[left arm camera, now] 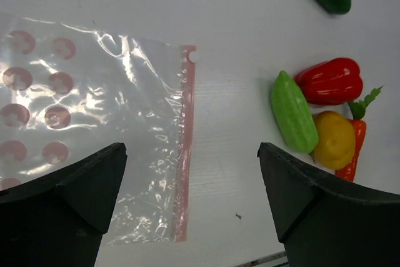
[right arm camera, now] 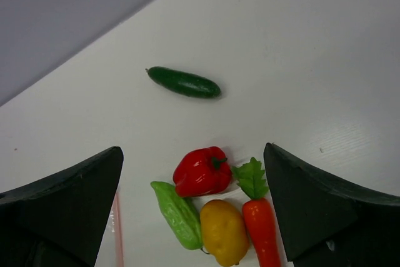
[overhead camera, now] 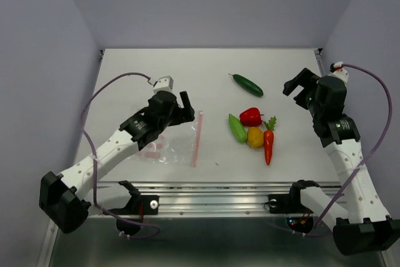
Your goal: Place the food in the zip-top bag and seal the zipper
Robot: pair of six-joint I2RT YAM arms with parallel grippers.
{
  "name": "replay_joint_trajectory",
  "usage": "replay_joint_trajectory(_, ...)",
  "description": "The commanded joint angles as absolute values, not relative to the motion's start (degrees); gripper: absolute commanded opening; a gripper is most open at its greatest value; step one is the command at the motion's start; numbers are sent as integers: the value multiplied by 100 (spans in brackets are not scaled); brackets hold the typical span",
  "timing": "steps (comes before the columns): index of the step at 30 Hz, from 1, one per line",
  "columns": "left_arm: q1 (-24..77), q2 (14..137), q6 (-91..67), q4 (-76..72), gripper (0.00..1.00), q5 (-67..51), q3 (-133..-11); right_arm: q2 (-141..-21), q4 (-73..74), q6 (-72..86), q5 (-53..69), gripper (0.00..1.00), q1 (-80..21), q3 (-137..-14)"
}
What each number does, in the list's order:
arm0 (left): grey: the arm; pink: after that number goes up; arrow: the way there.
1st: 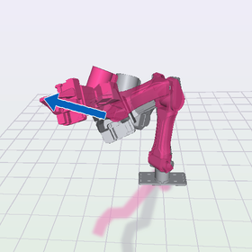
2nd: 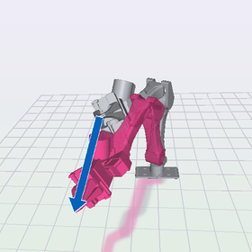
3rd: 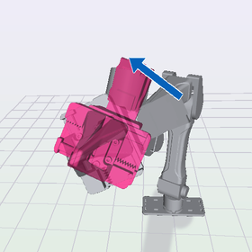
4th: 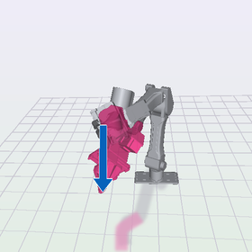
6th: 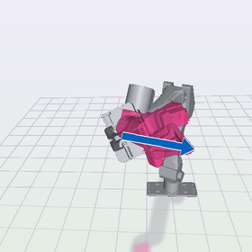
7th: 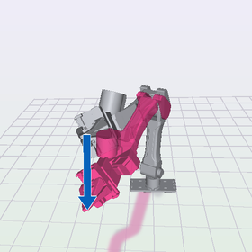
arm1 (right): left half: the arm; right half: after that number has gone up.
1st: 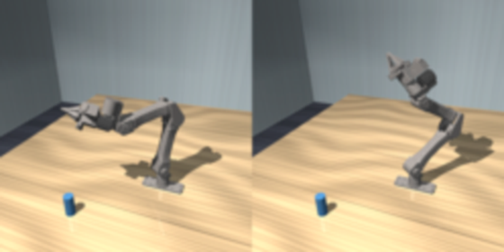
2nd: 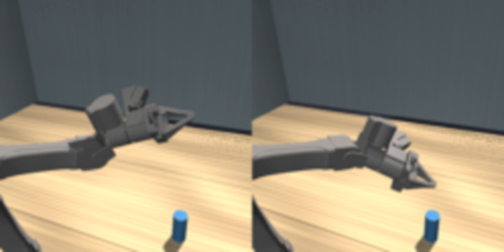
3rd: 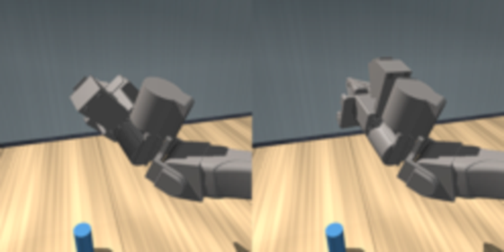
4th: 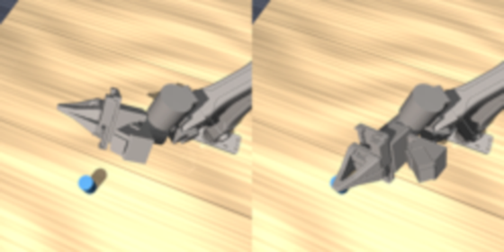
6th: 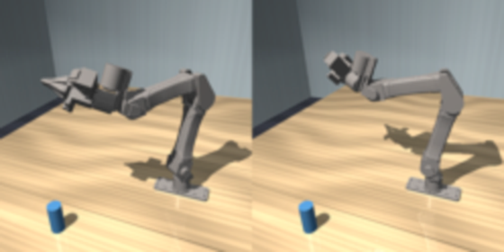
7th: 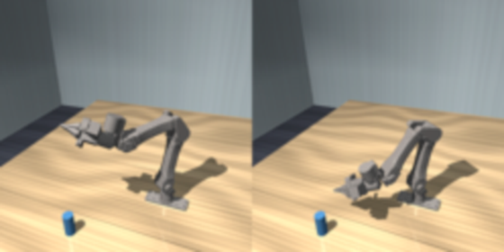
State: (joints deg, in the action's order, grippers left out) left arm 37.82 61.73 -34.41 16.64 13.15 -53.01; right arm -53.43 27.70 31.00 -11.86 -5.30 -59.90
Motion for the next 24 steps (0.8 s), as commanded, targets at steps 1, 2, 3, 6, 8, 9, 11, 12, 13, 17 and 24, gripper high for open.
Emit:
replay_joint_trajectory(1,4130,6793,-3446,1855,99,1538,-5572,-4966,2225,2954,-1213,100,-501,-5749)
replay_joint_trajectory(2,4157,6855,-3419,1828,99,1529,-5564,-4888,2180,2875,-1204,100,-501,-5696)
replay_joint_trajectory(3,4183,6916,-3393,1776,99,1521,-5555,-4887,2188,2918,-1309,100,-501,-5661)
replay_joint_trajectory(6,4306,7380,-3366,1714,99,1555,-5590,-5026,2180,3006,-1328,100,-501,-5581)
replay_joint_trajectory(8,4429,7636,-3331,1784,99,1600,-5695,-5185,2214,2840,-926,100,-501,-5590)
replay_joint_trajectory(9,4456,7777,-3322,1810,99,1574,-5730,-5333,2206,2752,-775,100,-501,-5590)
replay_joint_trajectory(11,4517,8103,-3322,1828,99,1530,-5783,-5449,2206,2777,-668,100,-501,-5564)
replay_joint_trajectory(12,4544,8269,-3331,1828,99,1494,-5792,-5510,2215,2795,-694,100,-501,-5546)
replay_joint_trajectory(13,4570,8340,-3340,1828,99,1503,-5801,-5546,2215,2786,-694,100,-501,-5528)
replay_joint_trajectory(17,4746,8700,-3349,1846,99,1520,-5923,-5660,2206,2856,-905,100,-501,-5388)
replay_joint_trajectory(24,4834,9535,-3392,2302,83,1784,-6222,-5722,2215,2716,-1090,100,-501,-5142)
